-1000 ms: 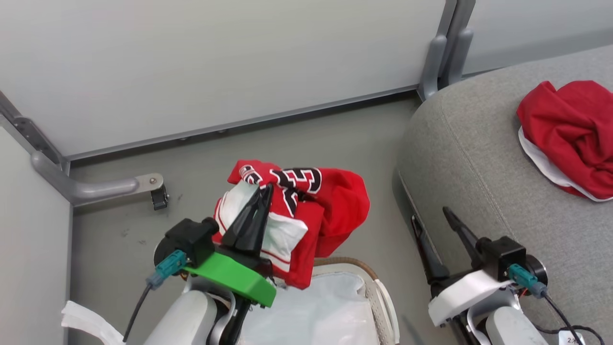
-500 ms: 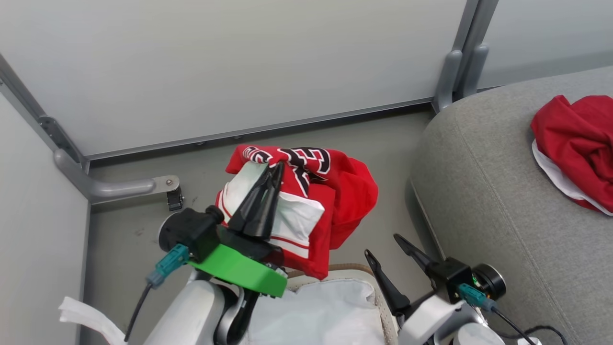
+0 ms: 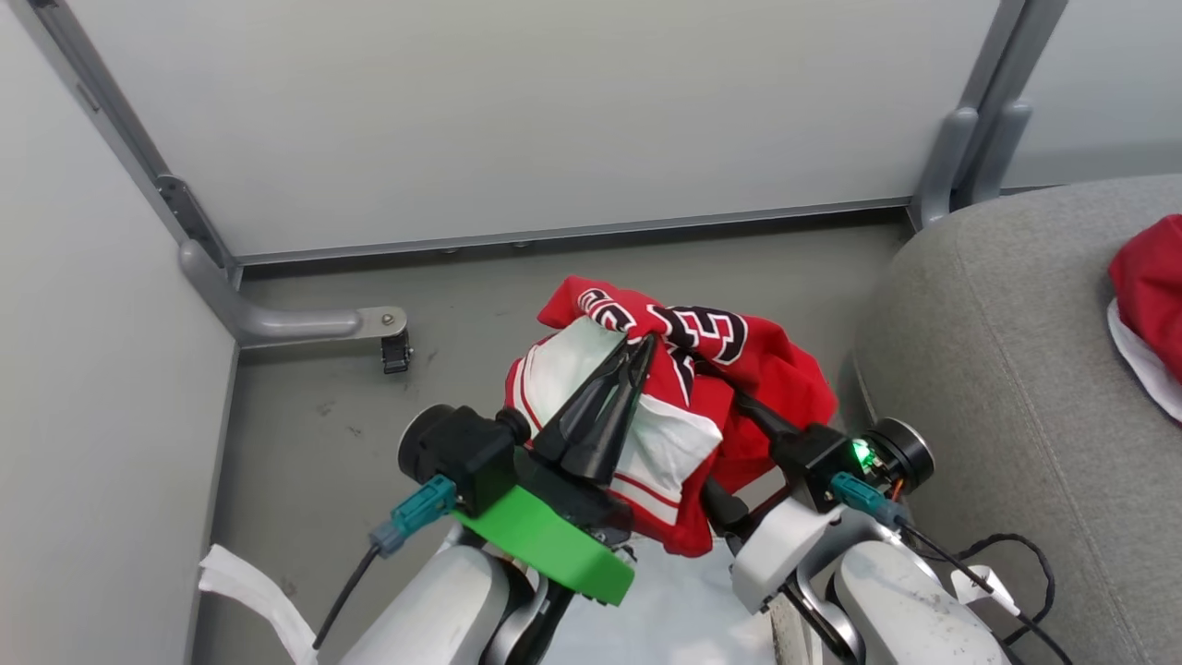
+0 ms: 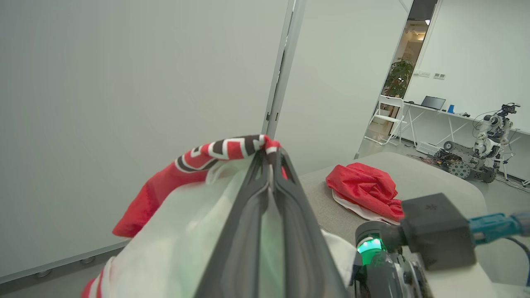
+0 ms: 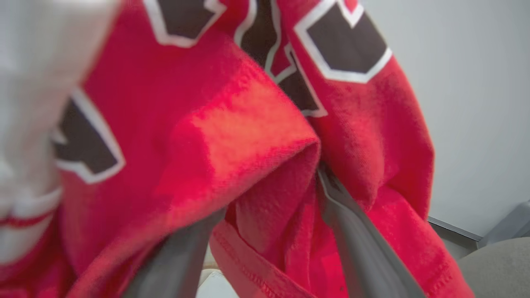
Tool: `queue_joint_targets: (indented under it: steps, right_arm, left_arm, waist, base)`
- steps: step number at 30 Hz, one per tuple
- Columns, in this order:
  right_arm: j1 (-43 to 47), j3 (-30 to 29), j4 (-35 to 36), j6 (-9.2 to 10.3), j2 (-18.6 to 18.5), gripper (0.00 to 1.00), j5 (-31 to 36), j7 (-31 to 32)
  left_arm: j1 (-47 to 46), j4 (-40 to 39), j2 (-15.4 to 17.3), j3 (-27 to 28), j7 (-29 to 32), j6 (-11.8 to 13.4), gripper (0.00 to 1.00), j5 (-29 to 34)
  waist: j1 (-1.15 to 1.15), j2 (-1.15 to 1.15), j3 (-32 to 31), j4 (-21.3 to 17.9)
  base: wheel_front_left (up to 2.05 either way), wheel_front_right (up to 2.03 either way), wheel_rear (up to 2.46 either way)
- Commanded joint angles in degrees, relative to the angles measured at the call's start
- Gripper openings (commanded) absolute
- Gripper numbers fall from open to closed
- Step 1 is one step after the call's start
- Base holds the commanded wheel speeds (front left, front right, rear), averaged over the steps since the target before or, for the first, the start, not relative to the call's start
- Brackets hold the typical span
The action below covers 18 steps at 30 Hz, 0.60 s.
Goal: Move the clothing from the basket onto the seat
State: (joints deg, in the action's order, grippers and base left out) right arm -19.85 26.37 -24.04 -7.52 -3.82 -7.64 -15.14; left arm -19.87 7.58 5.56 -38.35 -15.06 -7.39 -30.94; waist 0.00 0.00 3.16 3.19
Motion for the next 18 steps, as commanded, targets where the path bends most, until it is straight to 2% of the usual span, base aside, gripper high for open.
queue_joint_targets:
  steps: [1, 3, 4, 5, 6, 12, 16, 17, 18]
  right_arm:
    - [-0.85, 0.08, -0.65, 0.06, 0.29, 1.00, 0.34, 0.00]
    - [-1.39, 0.36, -1.27, 0.06, 0.41, 1.00, 0.25, 0.00]
    - [-1.47, 0.28, -1.63, 0.06, 0.46, 0.76, -0.05, 0.00]
    - [-1.62, 0.37, -2.09, 0.06, 0.53, 0.43, -0.51, 0.00]
    - [-1.76, 0.50, -2.39, 0.06, 0.60, 0.00, -0.97, 0.00]
    - [-1.58, 0.43, -2.89, 0.06, 0.74, 0.00, -2.83, 0.00]
    - [0.01, -0.78, -1.16, 0.06, 0.75, 0.00, -4.82, 0.00]
    - [0.40, -0.96, -0.63, 0.06, 0.76, 0.00, -5.15, -0.01]
    - [0.92, -1.32, 0.09, 0.06, 0.74, 0.00, -5.72, 0.00]
  left_arm:
    - [-1.27, 0.03, -0.13, -0.71, -0.15, -0.16, 0.00, -0.29]
    - [-1.56, 0.01, -0.20, -1.63, -0.11, -0.16, 0.00, -0.74]
    - [-1.65, 0.04, -0.24, -2.01, -0.11, -0.17, 0.00, -0.92]
    - [-1.79, 0.09, -0.27, -2.38, -0.11, -0.17, 0.00, -1.14]
    - [-1.91, 0.13, -0.27, -2.67, -0.11, -0.17, 0.00, -1.30]
    - [-2.24, 0.42, 0.17, -2.92, -0.11, -0.16, 0.00, -1.83]
    - [-1.70, 0.03, -0.06, -0.47, -0.11, -0.16, 0.00, -0.55]
    - [-1.40, -0.03, -0.26, -0.04, -0.11, -0.16, 0.44, -0.25]
    - [-1.08, 0.10, -0.37, 0.11, -0.10, -0.17, 1.00, 0.17]
  waist:
    - [0.00, 0.00, 0.24, 1.69]
    - [0.00, 0.00, 0.37, 2.37]
    - [0.00, 0.00, 0.39, 2.68]
    - [0.00, 0.00, 0.41, 2.96]
    - [0.00, 0.00, 0.45, 3.13]
    - [0.00, 0.00, 0.80, 3.35]
    - [0.00, 0.00, 1.19, 1.68]
    - [0.00, 0.00, 1.26, 1.18]
    - [0.00, 0.00, 1.35, 0.38]
  base:
    - [0.00, 0.00, 0.00]
    - [0.00, 0.00, 0.00]
    - [0.00, 0.00, 0.00]
    - [0.00, 0.00, 0.00]
    - [0.00, 0.00, 0.00]
    - [0.00, 0.00, 0.00]
    - [0.00, 0.00, 0.00]
    - [0.00, 0.00, 0.00]
    - [0.00, 0.00, 0.00]
